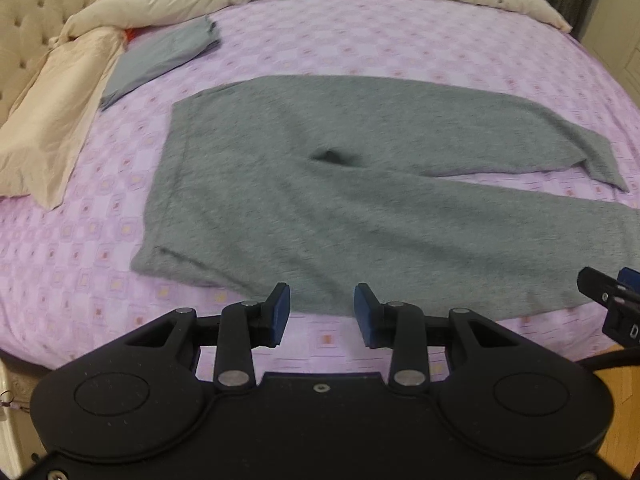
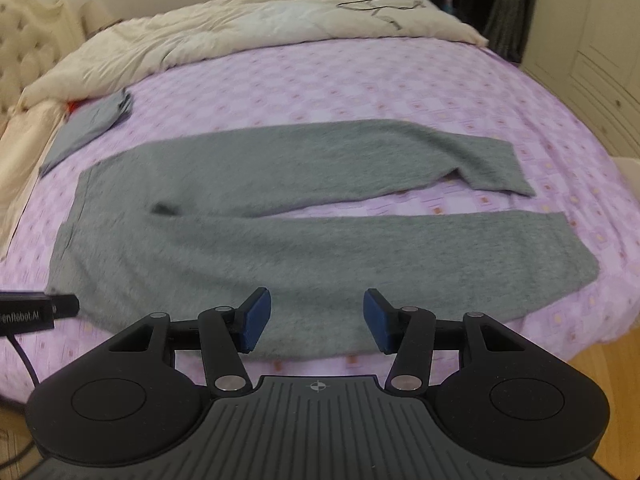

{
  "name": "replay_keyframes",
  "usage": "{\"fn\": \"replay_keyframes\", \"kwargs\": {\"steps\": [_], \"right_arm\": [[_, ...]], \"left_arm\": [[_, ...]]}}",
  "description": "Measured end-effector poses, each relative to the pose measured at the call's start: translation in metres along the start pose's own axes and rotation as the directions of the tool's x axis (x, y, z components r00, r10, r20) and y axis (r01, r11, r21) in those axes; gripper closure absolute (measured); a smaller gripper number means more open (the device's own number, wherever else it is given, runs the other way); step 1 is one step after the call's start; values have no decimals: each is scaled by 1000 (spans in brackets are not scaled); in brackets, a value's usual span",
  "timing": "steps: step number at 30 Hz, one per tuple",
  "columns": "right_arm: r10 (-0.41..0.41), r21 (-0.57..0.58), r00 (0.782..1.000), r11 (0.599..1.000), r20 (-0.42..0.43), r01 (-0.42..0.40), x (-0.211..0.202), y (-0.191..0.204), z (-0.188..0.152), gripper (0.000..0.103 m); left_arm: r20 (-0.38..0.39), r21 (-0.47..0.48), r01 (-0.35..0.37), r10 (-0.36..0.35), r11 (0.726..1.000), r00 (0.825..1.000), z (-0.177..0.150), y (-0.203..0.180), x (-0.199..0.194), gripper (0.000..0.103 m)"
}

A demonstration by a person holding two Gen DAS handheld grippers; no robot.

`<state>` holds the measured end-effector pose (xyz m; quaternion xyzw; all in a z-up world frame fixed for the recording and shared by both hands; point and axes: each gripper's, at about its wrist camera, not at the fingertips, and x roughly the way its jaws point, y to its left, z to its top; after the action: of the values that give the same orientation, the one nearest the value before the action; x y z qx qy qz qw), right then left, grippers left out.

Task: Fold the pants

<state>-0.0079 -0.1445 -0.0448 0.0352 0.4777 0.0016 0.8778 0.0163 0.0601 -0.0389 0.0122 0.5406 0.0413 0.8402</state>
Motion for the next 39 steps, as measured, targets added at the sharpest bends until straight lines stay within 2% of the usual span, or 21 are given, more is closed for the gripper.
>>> {"fn": "replay_keyframes", "kwargs": {"steps": [6, 10, 16, 22, 26, 30, 33, 35, 36, 37, 39], "right_arm": [[46, -110, 998, 993, -48, -51, 25, 68, -7, 53], [89, -240, 993, 965, -74, -104, 43, 130, -12, 53], [157, -418, 983, 890, -94, -182, 66, 224, -19, 53], [185, -560, 977, 801, -103, -211, 95, 296, -28, 53], [165, -708, 984, 687, -67, -163, 111, 334, -42, 53], [167, -866, 986, 491, -12, -94, 123, 365, -63, 53], [186, -931, 982, 356, -16, -83, 135, 383, -77, 53], [181, -950, 983, 305, -9, -65, 142, 390, -84, 58], [170, -952, 985, 302, -5, -57, 149, 395, -84, 74], [155, -942, 988, 328, -25, -75, 153, 396, -80, 84], [161, -859, 979, 474, -129, -191, 158, 392, -58, 90]], "left_arm": [[-46, -14, -52, 51, 999, 998, 2, 53, 16, 58], [-72, -24, -91, 89, 996, 993, 7, 96, 31, 58], [-97, -31, -143, 140, 989, 985, 18, 157, 54, 58], [-121, -67, -182, 173, 981, 977, 31, 213, 75, 58], [-142, -75, -196, 184, 978, 973, 37, 243, 87, 58], [-163, -99, -196, 178, 976, 970, 40, 266, 98, 58], [-173, -111, -189, 169, 976, 970, 40, 275, 104, 58], [-175, -115, -183, 162, 976, 971, 41, 278, 106, 58], [-175, -119, -180, 158, 976, 972, 42, 281, 108, 58], [-174, -124, -177, 155, 976, 972, 43, 283, 108, 58], [-172, -138, -170, 146, 976, 974, 45, 288, 108, 58]]}}
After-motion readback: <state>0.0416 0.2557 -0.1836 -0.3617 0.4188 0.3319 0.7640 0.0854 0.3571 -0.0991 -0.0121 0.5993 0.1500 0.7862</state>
